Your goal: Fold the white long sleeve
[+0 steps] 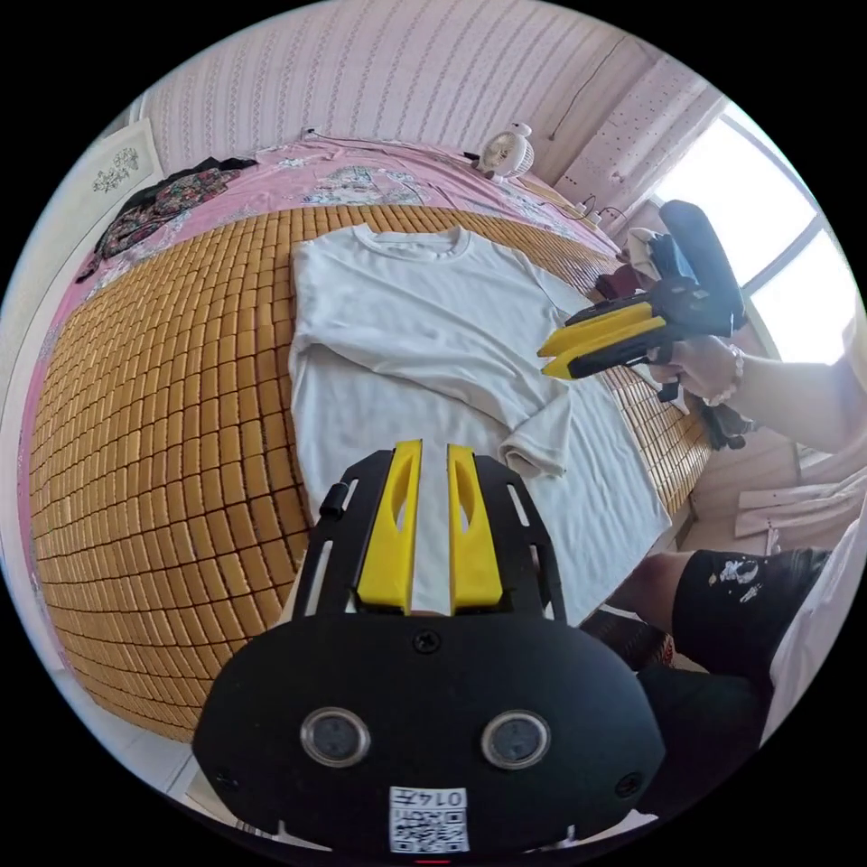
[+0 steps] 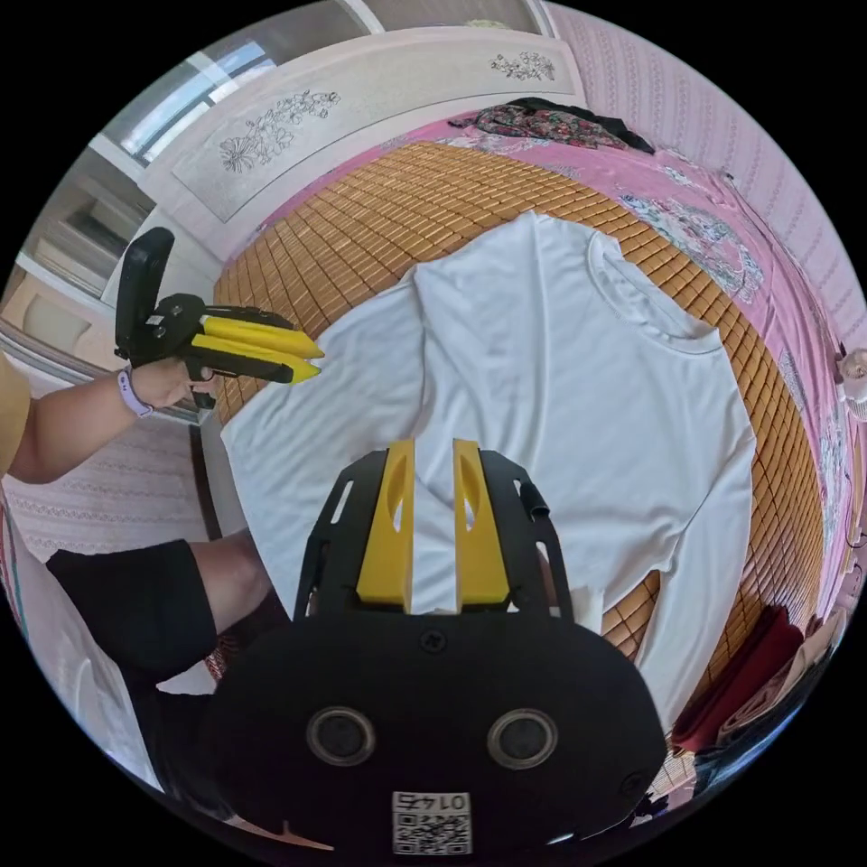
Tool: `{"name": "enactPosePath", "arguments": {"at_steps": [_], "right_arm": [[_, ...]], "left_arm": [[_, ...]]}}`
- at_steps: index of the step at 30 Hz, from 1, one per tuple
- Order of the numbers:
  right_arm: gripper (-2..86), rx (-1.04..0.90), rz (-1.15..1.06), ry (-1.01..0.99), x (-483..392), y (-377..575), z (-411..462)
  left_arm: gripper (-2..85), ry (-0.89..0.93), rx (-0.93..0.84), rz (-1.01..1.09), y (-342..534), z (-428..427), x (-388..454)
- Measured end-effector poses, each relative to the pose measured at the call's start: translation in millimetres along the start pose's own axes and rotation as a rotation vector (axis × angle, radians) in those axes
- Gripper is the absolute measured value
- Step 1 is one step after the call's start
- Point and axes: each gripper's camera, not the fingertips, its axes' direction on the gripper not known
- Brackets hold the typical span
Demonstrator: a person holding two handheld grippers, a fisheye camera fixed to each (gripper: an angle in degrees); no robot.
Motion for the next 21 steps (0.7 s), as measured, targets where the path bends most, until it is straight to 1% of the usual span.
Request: {"name": "enactPosePath", "arguments": {"at_steps": [3,5,7,10,11,13,15,17,18,20,21], "right_arm": [[7.4,-0.047,-0.038,-0.021,-22.1,14.1,13.0],[7.6,-0.075,-0.047,-0.085,-36.6,15.5,26.6],[6.6,-0.124,-0.078,-0.072,-47.7,13.8,43.1],[2.1,-0.193,-0.072,0.057,-54.4,16.7,67.1],[1.2,-0.143,-0.083,0.045,-54.8,18.8,61.6],[0.4,-0.114,-0.061,0.035,-51.0,20.6,52.0],[0.1,-0.076,-0.051,0.015,-46.0,26.2,37.1],[0.1,-0.049,-0.050,0.007,-38.3,40.2,12.5],[0.3,-0.048,-0.053,0.008,-36.6,45.3,6.3],[1.2,-0.057,-0.070,-0.003,-30.7,71.3,-11.4],[1.5,-0.066,-0.065,-0.004,-28.8,78.3,-12.8]], "left_arm": [[6.4,0.072,-0.027,0.029,12.1,17.1,21.2],[7.1,0.155,-0.037,0.017,19.5,31.6,34.8],[7.3,0.142,-0.065,0.035,21.2,41.7,45.6],[6.4,0.041,-0.106,0.017,20.2,58.7,51.5],[5.2,0.023,-0.128,-0.010,18.8,65.1,49.6],[2.6,0.008,-0.115,-0.001,16.5,64.8,49.7],[0.4,-0.016,-0.140,0.047,13.6,63.1,54.8],[-0.1,-0.053,-0.089,0.143,15.6,45.3,67.8],[-0.1,-0.041,-0.075,0.164,17.0,39.7,70.9],[1.4,0.089,-0.049,0.244,23.0,19.5,85.5],[2.1,0.103,-0.058,0.254,24.8,16.8,90.1]]}}
